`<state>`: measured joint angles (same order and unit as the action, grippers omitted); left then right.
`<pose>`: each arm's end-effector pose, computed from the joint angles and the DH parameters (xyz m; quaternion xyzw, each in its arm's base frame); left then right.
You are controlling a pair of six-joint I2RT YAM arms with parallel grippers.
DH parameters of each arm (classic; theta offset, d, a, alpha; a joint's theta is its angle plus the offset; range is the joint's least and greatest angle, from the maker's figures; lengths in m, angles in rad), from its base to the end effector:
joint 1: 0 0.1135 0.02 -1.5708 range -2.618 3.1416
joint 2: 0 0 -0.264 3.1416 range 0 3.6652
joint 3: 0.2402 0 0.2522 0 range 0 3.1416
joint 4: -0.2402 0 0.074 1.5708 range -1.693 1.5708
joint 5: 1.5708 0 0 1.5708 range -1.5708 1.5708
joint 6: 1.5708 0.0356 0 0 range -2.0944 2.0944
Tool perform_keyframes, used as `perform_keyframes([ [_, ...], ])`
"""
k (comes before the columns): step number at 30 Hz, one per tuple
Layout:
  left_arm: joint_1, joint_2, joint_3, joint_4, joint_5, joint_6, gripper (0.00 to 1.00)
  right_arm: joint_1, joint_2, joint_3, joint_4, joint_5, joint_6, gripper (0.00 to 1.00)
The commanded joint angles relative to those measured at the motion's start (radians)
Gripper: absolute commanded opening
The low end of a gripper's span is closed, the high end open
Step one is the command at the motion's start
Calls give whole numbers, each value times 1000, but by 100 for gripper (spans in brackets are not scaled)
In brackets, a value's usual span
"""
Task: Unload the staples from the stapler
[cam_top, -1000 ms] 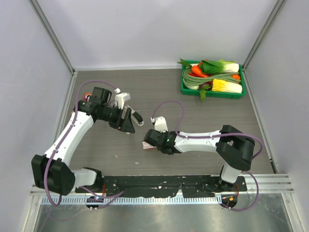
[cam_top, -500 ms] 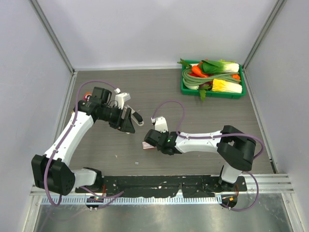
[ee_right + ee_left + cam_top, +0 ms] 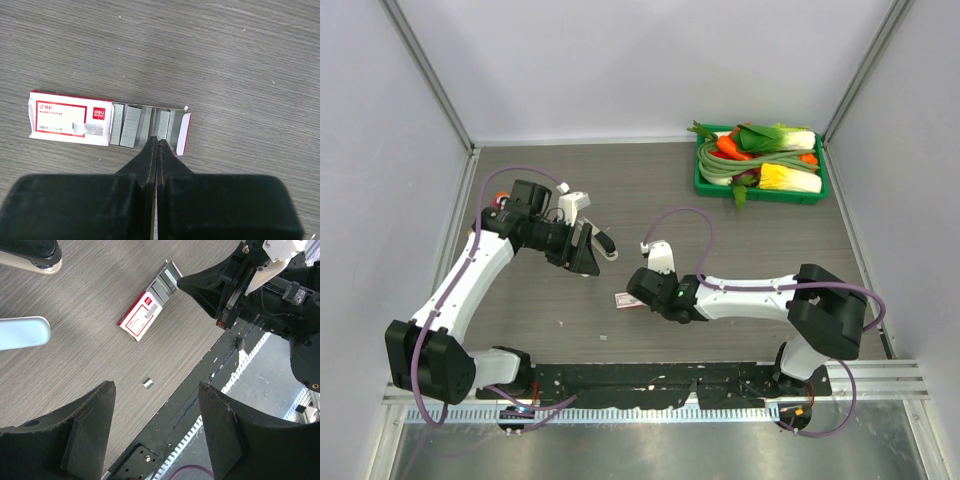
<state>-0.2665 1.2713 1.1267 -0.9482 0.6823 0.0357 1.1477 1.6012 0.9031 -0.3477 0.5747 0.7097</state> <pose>0.2255 -0.0848 0.2996 0.2161 0.8932 -0.3486 0.1842 0.1434 0.2714 0.1760 -0.1294 0.9200 0.0354 0.3682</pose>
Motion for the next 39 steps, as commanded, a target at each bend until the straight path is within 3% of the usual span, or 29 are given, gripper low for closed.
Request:
perform_keyframes([
  [1,-4,-30,-1,-6,25,13,71,0,-20,14,33,30,7,4],
  [5,-4,-32,-1,-6,23,15,71,0,6,37,12,47,10,19],
  [10,-4,-24,2,-9,17,23,71,-3,0,40,7,77,16,23],
  [25,-16,43,38,-12,7,39,70,-17,43,56,4,14,-9,31],
  [39,-23,31,31,-11,6,36,71,-42,91,80,-22,1,-15,31],
])
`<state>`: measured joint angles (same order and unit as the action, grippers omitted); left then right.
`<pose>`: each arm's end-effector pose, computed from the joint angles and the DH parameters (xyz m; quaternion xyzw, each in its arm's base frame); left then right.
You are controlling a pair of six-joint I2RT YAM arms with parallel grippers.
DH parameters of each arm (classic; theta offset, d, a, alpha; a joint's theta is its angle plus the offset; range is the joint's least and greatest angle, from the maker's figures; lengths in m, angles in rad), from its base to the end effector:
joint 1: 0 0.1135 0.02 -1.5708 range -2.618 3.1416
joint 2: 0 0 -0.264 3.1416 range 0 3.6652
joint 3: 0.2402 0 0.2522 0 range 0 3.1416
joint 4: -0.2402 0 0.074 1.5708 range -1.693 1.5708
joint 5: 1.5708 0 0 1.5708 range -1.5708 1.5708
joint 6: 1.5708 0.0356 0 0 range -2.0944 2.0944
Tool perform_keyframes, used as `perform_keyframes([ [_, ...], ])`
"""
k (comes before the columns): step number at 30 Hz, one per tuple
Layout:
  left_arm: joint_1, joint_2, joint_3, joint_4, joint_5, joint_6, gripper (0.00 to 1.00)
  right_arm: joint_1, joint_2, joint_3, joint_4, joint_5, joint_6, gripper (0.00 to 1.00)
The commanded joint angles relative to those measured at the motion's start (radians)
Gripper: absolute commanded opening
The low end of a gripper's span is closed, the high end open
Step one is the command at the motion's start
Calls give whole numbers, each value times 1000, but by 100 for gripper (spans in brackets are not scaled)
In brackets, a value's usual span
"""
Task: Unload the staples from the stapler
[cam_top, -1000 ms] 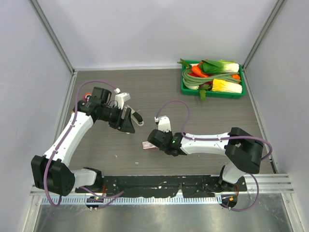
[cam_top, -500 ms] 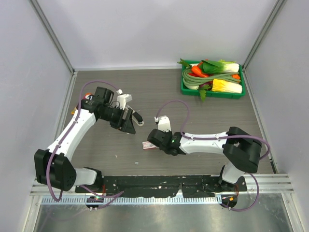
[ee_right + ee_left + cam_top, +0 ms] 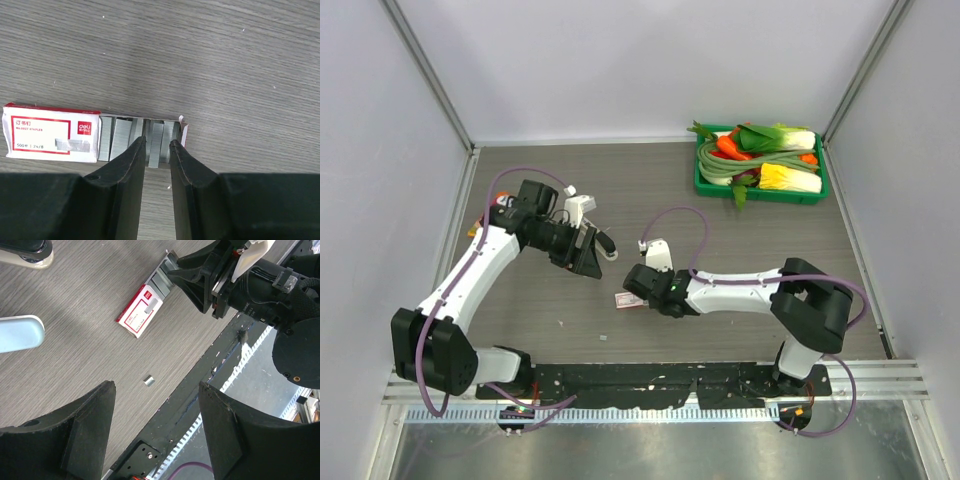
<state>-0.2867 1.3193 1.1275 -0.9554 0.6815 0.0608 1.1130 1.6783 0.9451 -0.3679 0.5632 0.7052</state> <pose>0.2315 -0.0916 0.2887 0.2285 0.8954 -0.3470 0.1600 0.1574 0.2765 0.1638 -0.1258 0.9280 0.0103 0.3506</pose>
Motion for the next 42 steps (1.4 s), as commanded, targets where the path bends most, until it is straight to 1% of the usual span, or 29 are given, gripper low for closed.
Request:
perform_keyframes([
  [1,-5,-17,32,-5,7,11,71,-8,17,38,0,12,-13,31],
  [9,-6,-22,29,-6,6,10,71,-8,34,50,0,1,-23,24],
  [15,-6,-26,28,-6,4,11,70,-9,21,44,-2,4,-16,15],
  [21,-6,-31,26,-8,4,8,71,-8,3,31,6,10,-13,12],
  [28,-8,-37,22,-6,3,7,71,-10,-84,-31,86,-11,-12,11],
  [37,-14,-42,23,-9,-3,4,71,-8,-210,-101,145,-26,-13,12],
  [42,-16,-42,26,-9,-7,1,71,-8,-207,-108,142,-31,-13,12],
])
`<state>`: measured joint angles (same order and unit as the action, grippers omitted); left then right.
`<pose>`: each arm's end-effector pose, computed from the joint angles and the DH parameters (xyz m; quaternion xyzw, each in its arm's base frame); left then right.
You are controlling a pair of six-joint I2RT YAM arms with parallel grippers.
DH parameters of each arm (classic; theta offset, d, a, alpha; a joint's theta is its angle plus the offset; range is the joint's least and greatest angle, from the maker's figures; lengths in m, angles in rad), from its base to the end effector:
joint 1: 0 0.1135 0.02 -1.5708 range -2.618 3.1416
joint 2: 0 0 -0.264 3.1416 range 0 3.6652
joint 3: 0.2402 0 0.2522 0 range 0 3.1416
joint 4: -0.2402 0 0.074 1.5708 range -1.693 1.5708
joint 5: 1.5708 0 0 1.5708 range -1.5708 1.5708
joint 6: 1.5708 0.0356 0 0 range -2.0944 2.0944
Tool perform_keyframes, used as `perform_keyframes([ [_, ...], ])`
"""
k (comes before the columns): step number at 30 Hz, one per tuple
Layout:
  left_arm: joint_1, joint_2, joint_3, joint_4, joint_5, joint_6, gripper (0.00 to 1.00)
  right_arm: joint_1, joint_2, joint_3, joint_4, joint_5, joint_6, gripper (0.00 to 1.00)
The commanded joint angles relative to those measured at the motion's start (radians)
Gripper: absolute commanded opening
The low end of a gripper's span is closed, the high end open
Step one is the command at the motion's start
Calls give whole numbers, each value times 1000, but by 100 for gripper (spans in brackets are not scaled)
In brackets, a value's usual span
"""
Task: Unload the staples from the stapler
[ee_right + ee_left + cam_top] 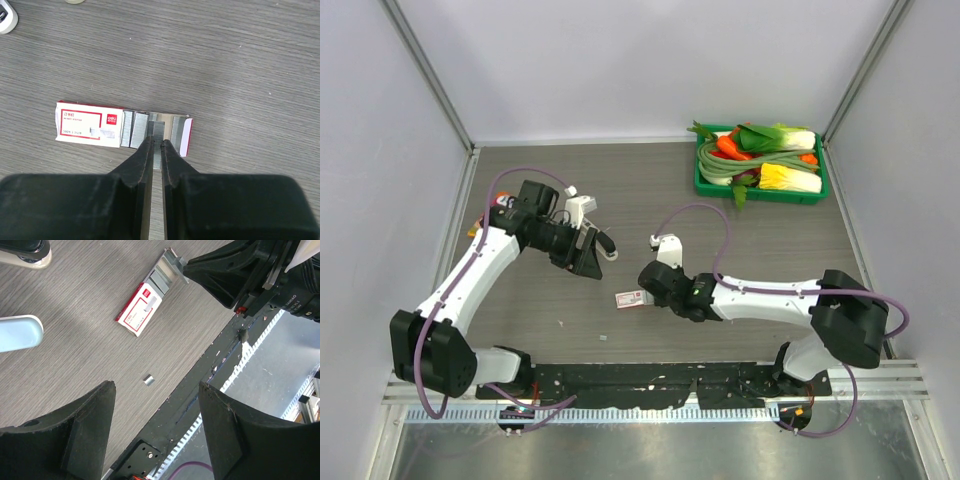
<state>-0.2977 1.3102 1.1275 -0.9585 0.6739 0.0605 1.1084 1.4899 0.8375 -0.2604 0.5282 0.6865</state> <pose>0.2288 -0.0934 0.2905 0.2336 0.8948 -0.3445 0.1615 0.1471 0.2549 0.1927 -0.1088 0.9110 0.0898 0.3876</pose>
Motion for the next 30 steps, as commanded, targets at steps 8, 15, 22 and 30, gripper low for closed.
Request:
perform_keyframes([
  [8,-8,-32,25,-6,-5,4,71,-4,-68,-9,32,-5,-4,12],
  [15,-9,-32,23,-8,-4,5,71,-18,-83,-12,-25,59,-7,12],
  [22,-11,-34,22,-8,-5,5,71,-70,-92,-35,-27,17,-8,12],
  [30,-11,-34,22,-5,-5,5,71,-58,-60,-51,50,-62,5,12],
])
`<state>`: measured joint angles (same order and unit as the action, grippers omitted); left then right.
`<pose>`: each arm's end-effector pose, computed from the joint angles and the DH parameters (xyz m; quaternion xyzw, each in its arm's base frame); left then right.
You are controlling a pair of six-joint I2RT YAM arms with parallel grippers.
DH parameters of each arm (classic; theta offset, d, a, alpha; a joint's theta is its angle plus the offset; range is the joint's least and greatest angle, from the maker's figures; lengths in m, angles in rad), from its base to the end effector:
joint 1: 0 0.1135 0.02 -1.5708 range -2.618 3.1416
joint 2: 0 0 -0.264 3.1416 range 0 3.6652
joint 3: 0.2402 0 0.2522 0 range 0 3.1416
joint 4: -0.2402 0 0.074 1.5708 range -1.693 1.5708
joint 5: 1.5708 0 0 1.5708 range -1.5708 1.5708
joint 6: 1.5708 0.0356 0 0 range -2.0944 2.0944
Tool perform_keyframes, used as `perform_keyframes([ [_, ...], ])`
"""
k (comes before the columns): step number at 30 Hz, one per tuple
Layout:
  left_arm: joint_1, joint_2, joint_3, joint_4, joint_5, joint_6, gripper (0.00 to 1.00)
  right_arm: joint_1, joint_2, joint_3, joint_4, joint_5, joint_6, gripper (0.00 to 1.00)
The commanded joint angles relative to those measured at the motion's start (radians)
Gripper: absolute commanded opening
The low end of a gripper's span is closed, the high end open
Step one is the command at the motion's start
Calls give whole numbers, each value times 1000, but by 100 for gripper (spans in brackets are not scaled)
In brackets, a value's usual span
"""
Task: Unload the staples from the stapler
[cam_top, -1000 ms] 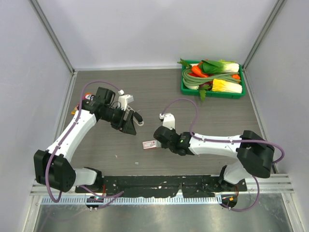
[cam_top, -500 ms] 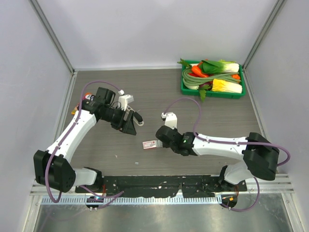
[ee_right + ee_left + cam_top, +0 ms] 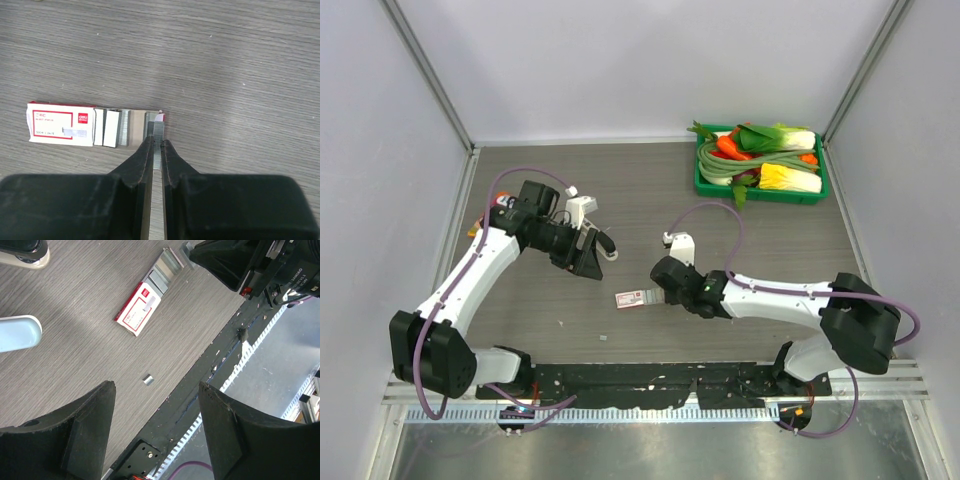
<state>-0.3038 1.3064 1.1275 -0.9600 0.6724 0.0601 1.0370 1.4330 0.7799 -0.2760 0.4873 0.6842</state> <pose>0.2275 -0.0946 0.2913 0.2364 0.8941 -0.3444 0.1616 0.1557 0.2307 0.1893 -0.0867 0.9200 0.0828 0.3731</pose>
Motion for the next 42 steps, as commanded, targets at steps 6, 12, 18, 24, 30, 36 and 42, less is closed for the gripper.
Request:
perform_keyframes([
  [6,-4,-35,17,-2,-5,6,71,37,30,24,78,-12,9,12],
  [12,-4,-36,14,1,-4,6,71,46,64,33,89,-10,9,11],
  [18,-4,-35,11,3,-5,4,71,51,76,50,101,-9,-14,11],
  [24,-4,-35,11,6,-5,3,70,51,96,64,104,-7,-18,11],
  [30,-4,-36,11,6,-7,4,71,51,109,70,103,-1,-21,11],
  [36,-4,-39,11,4,-8,4,71,51,121,71,107,2,-29,11],
  [42,-4,-39,11,4,-8,4,71,51,136,76,110,10,-41,11],
])
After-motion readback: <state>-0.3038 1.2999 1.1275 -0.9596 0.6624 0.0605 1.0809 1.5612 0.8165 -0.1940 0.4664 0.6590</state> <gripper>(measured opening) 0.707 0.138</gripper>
